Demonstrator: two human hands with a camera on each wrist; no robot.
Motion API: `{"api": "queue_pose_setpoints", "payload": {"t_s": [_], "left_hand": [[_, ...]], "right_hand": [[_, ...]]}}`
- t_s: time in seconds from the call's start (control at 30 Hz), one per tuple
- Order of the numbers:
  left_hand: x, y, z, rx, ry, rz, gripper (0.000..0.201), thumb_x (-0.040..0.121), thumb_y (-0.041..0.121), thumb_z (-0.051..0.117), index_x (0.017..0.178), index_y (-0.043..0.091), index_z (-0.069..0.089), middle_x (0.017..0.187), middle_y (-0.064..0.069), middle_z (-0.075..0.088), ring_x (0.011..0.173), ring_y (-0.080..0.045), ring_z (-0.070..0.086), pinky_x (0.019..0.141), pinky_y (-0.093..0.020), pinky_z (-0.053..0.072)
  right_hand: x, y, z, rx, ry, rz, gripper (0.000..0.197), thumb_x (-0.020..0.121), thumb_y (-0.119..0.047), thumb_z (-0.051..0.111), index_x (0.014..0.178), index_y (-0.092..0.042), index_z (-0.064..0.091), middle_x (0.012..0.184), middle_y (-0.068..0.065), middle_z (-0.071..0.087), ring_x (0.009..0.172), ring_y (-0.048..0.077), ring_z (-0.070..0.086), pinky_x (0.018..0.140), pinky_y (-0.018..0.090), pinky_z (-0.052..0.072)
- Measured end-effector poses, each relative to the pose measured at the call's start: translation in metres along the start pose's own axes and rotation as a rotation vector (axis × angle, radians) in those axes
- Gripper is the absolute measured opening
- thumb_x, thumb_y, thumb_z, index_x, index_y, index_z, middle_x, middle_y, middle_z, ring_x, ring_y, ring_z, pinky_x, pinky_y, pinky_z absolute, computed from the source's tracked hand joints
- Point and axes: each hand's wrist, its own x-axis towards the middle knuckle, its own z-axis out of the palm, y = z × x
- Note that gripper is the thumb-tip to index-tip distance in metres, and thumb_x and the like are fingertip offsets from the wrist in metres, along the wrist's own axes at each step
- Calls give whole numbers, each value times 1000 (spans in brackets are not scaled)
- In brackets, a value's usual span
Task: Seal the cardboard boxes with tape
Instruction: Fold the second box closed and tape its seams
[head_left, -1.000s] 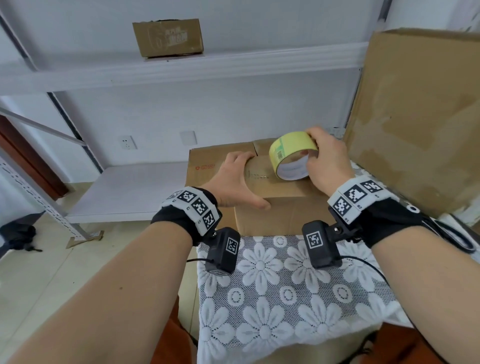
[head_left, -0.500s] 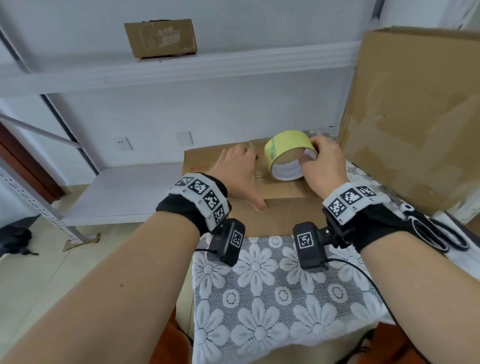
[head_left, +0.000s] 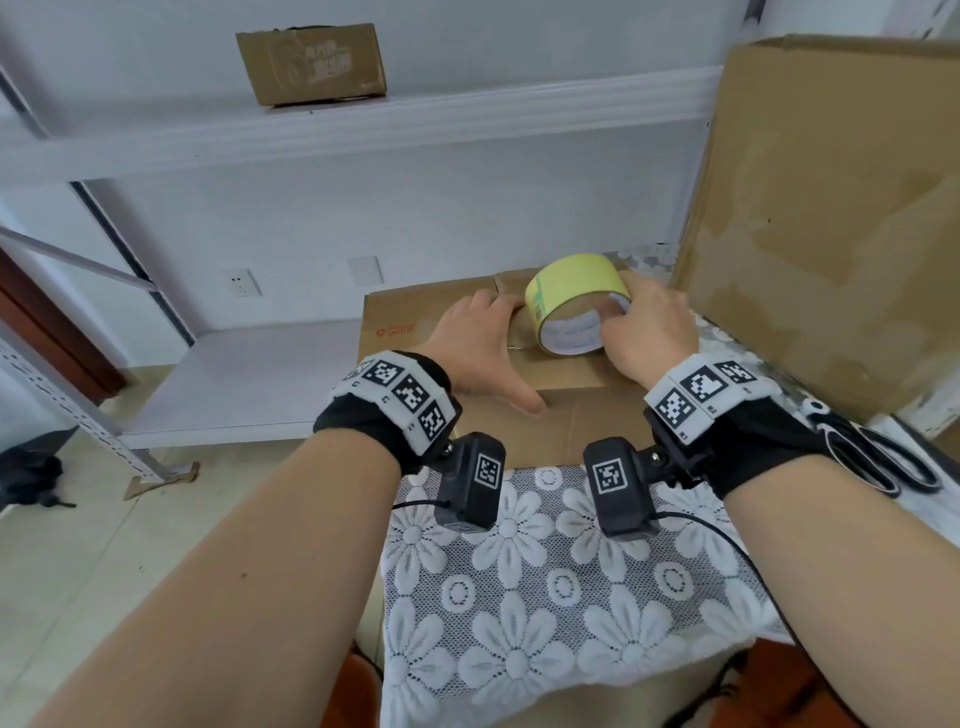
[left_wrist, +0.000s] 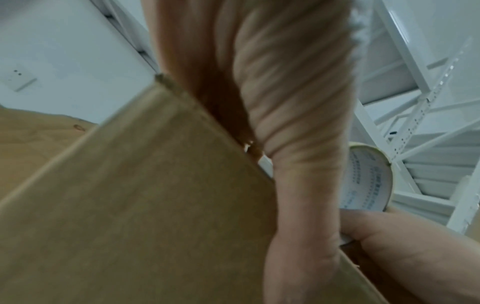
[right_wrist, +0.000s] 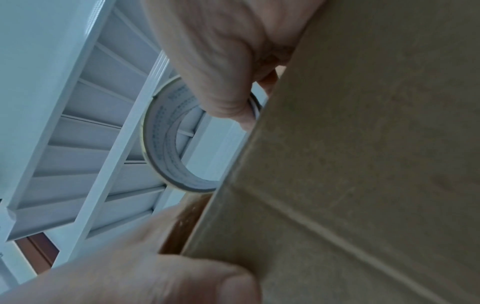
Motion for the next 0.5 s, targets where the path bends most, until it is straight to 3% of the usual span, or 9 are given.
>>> {"api": "queue_pose_setpoints", "payload": {"t_s": [0.13, 0.3, 0.4, 0.5], "left_hand": [[-1, 0, 1, -14, -8, -11, 113, 58, 49, 88, 149, 17, 28, 140, -5, 37, 133, -23, 33, 112, -33, 25], [1, 2, -1, -4, -19, -22, 114, 59, 50, 88, 150, 17, 27, 142, -5, 35, 134, -23, 32, 113, -34, 24], [2, 3, -1, 18, -28, -29, 115, 58, 51, 88, 149, 17, 27, 142, -5, 36, 134, -24, 32, 114, -36, 24], [4, 7, -3, 74, -71, -41, 119, 58, 56, 85, 152, 19, 21, 145, -7, 33, 137, -26, 29, 116, -39, 21]], "right_hand": [[-1, 1, -2, 68, 5, -14, 25, 93, -12, 44, 116, -14, 56, 107, 17, 60, 101, 38, 55, 81, 45, 48], [-1, 8, -18, 110, 0, -23, 38, 91, 3, 38, 124, -9, 50, 115, 14, 56, 100, 30, 53, 77, 32, 39], [-4, 8, -22, 105, -8, -41, 41, 90, 5, 37, 127, -9, 47, 116, 16, 56, 103, 34, 53, 83, 38, 42], [-4, 8, -19, 101, 4, -40, 40, 89, 5, 36, 125, -9, 47, 109, 13, 56, 97, 31, 52, 79, 39, 43]]}}
